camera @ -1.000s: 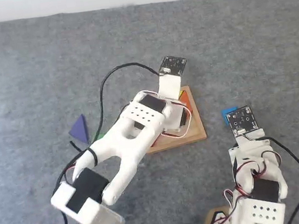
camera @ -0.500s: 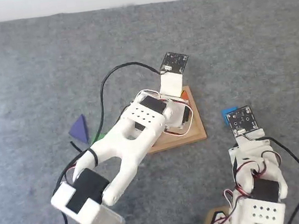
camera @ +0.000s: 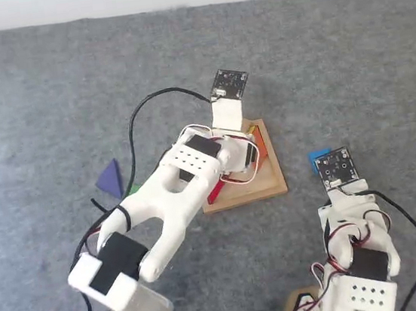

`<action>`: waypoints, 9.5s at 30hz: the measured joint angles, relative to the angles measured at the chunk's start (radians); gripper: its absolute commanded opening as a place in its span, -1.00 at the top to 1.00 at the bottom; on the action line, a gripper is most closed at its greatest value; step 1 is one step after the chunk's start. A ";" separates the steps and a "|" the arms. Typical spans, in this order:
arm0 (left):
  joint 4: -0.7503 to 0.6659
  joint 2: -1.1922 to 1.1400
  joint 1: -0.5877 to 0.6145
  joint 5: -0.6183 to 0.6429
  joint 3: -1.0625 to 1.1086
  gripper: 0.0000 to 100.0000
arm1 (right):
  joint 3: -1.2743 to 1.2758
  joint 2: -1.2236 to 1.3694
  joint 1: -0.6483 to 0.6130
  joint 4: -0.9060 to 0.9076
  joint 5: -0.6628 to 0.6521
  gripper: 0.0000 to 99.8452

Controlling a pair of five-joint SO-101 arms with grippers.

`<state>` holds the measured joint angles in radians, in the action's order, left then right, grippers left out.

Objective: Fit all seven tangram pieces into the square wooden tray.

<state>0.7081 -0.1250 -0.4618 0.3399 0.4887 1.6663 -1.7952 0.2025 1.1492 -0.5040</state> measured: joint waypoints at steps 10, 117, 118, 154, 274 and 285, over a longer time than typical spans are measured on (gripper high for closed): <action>-0.107 0.000 0.054 -0.008 -0.035 0.74 | 0.000 0.000 0.000 0.000 0.000 0.98; 0.405 -0.508 0.074 -0.288 -0.749 0.97 | 0.000 0.000 0.000 0.000 0.000 0.98; 0.427 -0.508 0.074 -0.288 -0.760 0.97 | 0.000 0.000 0.000 0.000 0.000 0.98; 0.229 0.212 0.023 -0.568 -0.129 0.97 | 0.000 0.000 0.000 0.000 0.000 0.98; 0.089 -0.114 0.044 -0.443 -0.074 0.97 | 0.000 0.000 0.000 0.000 0.000 0.98; 0.087 -0.120 -0.057 -0.442 -0.080 0.97 | 0.000 0.000 0.000 0.000 0.000 0.98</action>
<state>0.7956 -0.2447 -0.5186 -0.1020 0.4089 1.6663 -1.7952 0.2025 1.1492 -0.5040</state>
